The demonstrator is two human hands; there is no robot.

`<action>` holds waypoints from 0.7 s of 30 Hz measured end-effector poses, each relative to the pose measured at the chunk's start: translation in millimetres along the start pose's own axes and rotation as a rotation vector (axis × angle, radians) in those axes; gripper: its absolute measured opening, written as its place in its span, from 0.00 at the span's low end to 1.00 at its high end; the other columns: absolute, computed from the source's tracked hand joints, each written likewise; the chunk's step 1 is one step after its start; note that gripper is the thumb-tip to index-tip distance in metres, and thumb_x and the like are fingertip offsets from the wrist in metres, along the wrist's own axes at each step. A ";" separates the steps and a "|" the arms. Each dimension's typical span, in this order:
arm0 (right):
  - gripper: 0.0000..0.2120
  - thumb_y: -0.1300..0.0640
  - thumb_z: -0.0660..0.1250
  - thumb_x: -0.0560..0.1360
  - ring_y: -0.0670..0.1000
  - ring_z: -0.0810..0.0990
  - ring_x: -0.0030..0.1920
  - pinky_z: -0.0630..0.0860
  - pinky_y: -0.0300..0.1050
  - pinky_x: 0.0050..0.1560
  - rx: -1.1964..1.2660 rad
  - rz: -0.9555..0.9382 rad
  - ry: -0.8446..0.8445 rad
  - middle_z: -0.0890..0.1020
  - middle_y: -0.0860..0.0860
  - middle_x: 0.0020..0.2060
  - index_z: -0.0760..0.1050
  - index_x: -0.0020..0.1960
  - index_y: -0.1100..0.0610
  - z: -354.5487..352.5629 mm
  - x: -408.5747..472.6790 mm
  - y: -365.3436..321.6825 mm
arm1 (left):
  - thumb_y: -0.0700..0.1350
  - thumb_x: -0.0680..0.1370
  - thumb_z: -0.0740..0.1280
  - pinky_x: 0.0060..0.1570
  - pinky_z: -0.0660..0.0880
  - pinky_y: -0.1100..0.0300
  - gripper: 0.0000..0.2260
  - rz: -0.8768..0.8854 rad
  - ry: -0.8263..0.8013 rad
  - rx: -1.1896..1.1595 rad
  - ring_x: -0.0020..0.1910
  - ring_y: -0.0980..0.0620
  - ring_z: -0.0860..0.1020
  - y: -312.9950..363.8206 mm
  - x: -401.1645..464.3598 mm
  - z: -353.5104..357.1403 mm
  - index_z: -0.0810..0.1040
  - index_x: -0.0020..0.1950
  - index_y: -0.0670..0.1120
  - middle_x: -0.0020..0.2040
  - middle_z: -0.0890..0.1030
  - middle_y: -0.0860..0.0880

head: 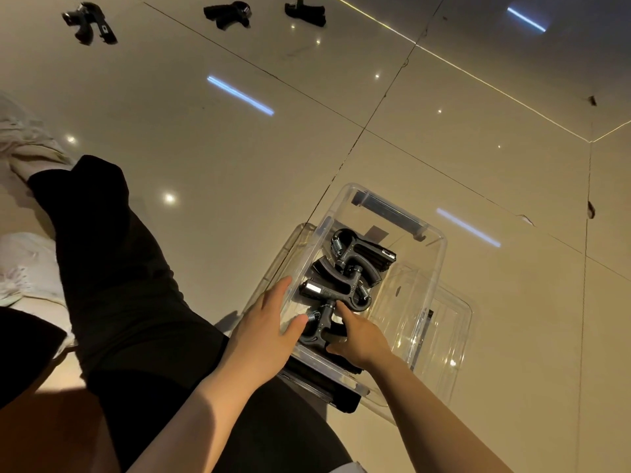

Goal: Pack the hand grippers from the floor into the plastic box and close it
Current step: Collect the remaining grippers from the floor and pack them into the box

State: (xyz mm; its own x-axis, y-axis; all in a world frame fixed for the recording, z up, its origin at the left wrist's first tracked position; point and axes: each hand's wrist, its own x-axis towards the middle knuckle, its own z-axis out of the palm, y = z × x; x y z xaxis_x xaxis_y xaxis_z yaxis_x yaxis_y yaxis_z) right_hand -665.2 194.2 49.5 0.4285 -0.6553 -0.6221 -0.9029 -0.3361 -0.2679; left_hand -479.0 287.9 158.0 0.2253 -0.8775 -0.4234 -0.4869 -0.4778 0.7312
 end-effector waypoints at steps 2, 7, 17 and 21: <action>0.44 0.48 0.71 0.70 0.57 0.71 0.64 0.71 0.49 0.61 -0.019 -0.003 -0.004 0.67 0.54 0.70 0.47 0.77 0.50 -0.8 -4.7 -0.8 | 0.54 0.79 0.59 0.64 0.65 0.56 0.28 0.006 -0.002 -0.005 0.71 0.52 0.63 -0.7 -0.4 0.7 0.49 0.75 0.58 0.74 0.58 0.55; 0.37 0.47 0.67 0.73 0.56 0.63 0.70 0.62 0.50 0.69 -0.181 -0.060 0.028 0.64 0.53 0.72 0.53 0.76 0.51 4.4 -20.5 -2.4 | 0.54 0.79 0.59 0.64 0.65 0.55 0.29 0.014 -0.020 0.009 0.70 0.50 0.64 -0.1 -1.8 0.8 0.47 0.75 0.58 0.74 0.59 0.53; 0.19 0.53 0.67 0.75 0.44 0.75 0.53 0.72 0.34 0.49 0.492 0.018 0.288 0.76 0.48 0.59 0.71 0.65 0.53 -44.0 -48.9 -34.4 | 0.54 0.79 0.58 0.62 0.67 0.60 0.25 0.175 0.102 0.032 0.68 0.57 0.66 6.0 -29.6 -16.3 0.52 0.74 0.60 0.72 0.63 0.56; 0.11 0.56 0.65 0.76 0.48 0.78 0.52 0.77 0.45 0.53 0.877 0.055 0.503 0.79 0.52 0.54 0.74 0.59 0.54 -93.9 -67.0 -70.2 | 0.49 0.78 0.62 0.56 0.72 0.61 0.19 0.251 0.287 0.005 0.55 0.61 0.73 -1.0 -40.6 -62.5 0.66 0.69 0.55 0.60 0.74 0.56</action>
State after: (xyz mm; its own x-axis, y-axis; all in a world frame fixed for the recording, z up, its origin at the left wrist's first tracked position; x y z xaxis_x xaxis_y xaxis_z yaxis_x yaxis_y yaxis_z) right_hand -627.4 198.1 179.1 0.1670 -0.9318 -0.3224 -0.5411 0.1867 -0.8200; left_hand -434.9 321.4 207.9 0.3253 -0.9435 -0.0634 -0.5613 -0.2467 0.7900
